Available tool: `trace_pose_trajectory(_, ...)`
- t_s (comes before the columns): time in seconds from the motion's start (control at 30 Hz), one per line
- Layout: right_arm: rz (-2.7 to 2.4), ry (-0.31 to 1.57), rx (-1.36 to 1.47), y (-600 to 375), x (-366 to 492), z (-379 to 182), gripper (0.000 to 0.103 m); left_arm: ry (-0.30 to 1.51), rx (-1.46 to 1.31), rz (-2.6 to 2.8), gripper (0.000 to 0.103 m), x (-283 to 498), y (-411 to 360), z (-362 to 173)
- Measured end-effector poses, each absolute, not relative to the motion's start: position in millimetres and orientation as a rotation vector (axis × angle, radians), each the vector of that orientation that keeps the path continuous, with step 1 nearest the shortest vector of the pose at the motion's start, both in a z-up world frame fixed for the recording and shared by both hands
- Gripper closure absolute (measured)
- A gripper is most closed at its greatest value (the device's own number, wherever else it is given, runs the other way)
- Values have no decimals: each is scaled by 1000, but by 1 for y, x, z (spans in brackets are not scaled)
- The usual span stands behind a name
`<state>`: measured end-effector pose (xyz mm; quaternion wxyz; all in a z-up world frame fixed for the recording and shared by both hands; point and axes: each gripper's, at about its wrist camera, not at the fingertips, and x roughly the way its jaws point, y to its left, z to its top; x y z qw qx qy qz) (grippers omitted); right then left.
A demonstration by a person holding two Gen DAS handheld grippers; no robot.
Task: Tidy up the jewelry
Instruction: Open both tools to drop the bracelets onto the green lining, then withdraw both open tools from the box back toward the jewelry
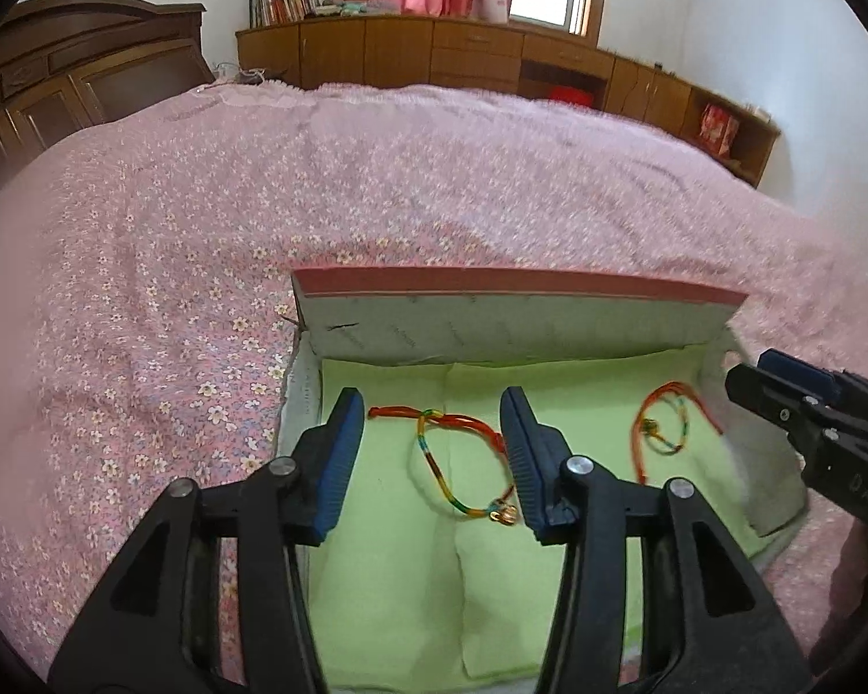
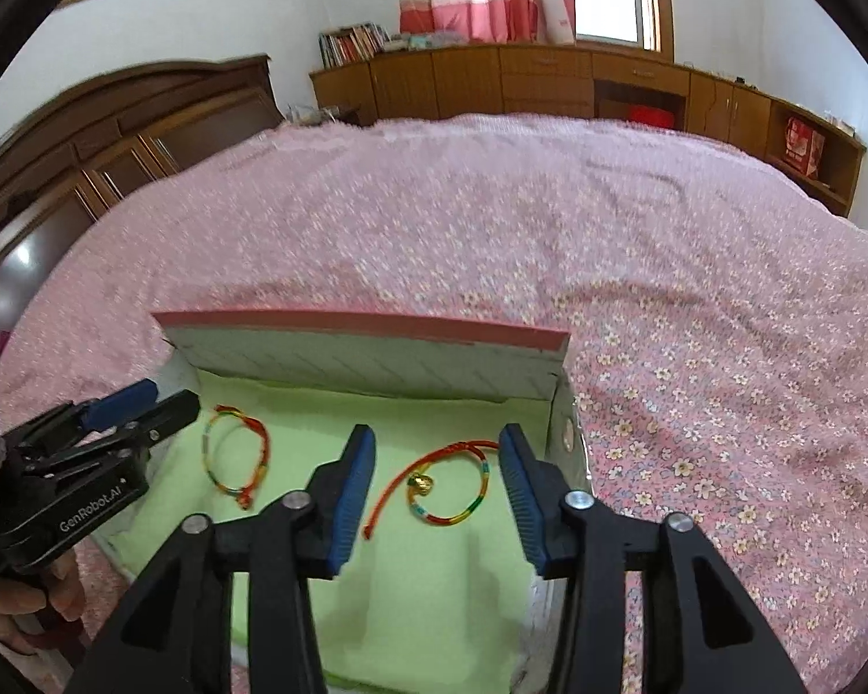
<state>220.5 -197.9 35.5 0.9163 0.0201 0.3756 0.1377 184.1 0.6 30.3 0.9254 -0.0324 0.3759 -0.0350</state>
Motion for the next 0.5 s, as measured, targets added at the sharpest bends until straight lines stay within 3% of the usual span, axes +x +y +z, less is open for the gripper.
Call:
trace_pose_trajectory(0.27, 302, 664, 79, -206, 177, 56, 44, 702, -84, -70, 58, 153, 1, 50)
trace_pose_trajectory(0.5, 303, 619, 120, -213, 137, 69, 43, 683, -119, -78, 56, 122, 10, 61)
